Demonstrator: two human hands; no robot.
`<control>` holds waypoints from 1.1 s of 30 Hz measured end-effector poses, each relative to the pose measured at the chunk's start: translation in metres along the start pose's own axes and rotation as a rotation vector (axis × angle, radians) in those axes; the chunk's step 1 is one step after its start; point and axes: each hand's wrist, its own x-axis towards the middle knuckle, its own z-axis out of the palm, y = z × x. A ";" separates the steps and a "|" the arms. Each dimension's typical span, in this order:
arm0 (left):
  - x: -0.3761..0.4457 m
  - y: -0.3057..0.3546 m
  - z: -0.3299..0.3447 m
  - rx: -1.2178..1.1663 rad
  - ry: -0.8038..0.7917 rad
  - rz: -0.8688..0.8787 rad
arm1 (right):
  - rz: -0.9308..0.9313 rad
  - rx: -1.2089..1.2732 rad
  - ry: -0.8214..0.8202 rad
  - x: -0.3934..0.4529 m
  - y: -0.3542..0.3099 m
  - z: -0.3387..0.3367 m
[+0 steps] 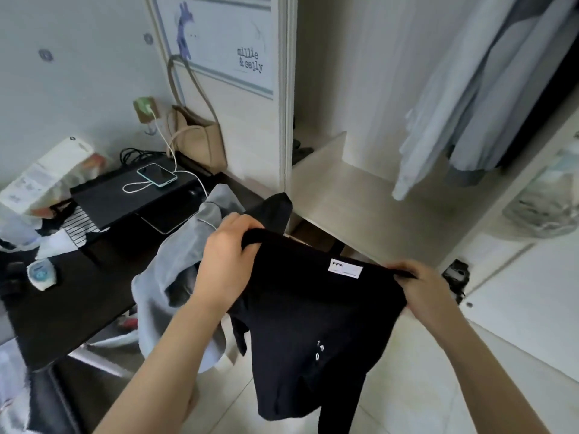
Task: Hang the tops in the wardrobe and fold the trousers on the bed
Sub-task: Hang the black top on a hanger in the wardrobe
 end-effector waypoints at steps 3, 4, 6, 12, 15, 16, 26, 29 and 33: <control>0.008 -0.010 0.025 0.073 -0.008 0.006 | -0.055 0.057 0.153 -0.012 -0.017 -0.016; 0.011 -0.015 0.036 0.124 -0.041 0.009 | -0.031 0.117 0.168 -0.012 -0.017 -0.022; 0.016 -0.027 0.057 0.192 -0.142 -0.006 | -0.002 0.231 0.164 -0.008 -0.020 -0.032; 0.044 -0.018 0.083 -0.013 -0.822 -0.224 | -0.069 0.339 0.230 0.024 -0.030 -0.048; 0.063 0.003 0.077 -0.523 -1.012 -0.474 | -0.011 0.518 0.189 0.068 -0.029 -0.061; 0.071 0.004 0.078 -0.685 -0.915 -0.573 | 0.024 0.600 0.157 0.083 -0.029 -0.064; 0.165 0.000 0.143 -1.003 -0.179 -1.053 | -0.045 0.693 0.012 0.187 -0.058 -0.079; 0.176 -0.001 0.152 -0.954 -0.216 -1.093 | -0.060 0.683 0.004 0.203 -0.056 -0.084; 0.203 0.000 0.153 -1.284 -0.278 -1.182 | -0.056 0.626 0.113 0.224 -0.053 -0.086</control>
